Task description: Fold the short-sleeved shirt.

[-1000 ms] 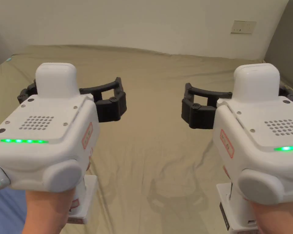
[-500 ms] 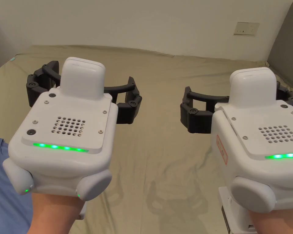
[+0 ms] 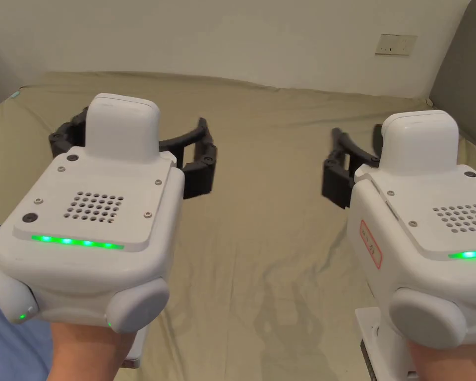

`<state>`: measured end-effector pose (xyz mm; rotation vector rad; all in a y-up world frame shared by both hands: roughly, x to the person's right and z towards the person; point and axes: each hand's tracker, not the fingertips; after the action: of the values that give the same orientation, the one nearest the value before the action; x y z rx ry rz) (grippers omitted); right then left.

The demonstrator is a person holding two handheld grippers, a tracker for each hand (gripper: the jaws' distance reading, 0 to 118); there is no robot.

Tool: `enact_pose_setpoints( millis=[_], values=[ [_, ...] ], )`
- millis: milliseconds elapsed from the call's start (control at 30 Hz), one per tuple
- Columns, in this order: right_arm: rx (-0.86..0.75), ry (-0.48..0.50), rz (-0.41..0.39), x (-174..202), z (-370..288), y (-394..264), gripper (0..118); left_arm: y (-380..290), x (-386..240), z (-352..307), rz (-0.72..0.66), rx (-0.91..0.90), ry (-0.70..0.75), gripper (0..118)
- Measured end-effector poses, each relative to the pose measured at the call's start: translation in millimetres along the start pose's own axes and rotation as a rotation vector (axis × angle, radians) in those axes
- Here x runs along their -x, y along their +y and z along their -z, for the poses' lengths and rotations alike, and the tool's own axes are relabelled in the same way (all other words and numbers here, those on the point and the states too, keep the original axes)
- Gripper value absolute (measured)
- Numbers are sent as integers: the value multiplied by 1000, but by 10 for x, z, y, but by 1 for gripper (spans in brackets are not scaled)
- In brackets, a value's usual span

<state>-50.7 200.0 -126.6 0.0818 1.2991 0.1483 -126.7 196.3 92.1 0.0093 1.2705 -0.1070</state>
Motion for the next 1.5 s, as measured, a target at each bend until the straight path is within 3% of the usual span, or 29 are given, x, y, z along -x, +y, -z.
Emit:
enact_pose_setpoints(
  millis=[33, 133, 267, 567, 833, 967, 1200, 1500],
  values=[
    [7, -11, -1, -4, 19, -12, 0, -2, -2, 6, 10, -1, 6, 15],
    [3, 8, 17, -43, -3, -40, 0, -32, 26, 51, 30, 15, 12, 6],
    [7, 4, 3, -41, -18, -58, 0, -79, 110, 121, -76, 85, -107, 0],
    [-2, -4, -12, -37, -2, -109, 0, -86, -48, 84, 9, 49, -76, 0],
    [-2, 48, 2, 39, 73, -96, 0, -82, 70, 51, 37, 49, -29, 0],
    [-12, 117, 10, 233, 175, -52, 0, -57, 297, -29, 40, 62, 22, 0],
    [-54, 263, 9, 774, 234, 32, 0, -9, 767, -294, 153, 71, 269, 0],
    [-58, 502, 15, 1549, 255, 91, 0, 2, 1436, -782, 114, 83, 446, 0]
  ],
)
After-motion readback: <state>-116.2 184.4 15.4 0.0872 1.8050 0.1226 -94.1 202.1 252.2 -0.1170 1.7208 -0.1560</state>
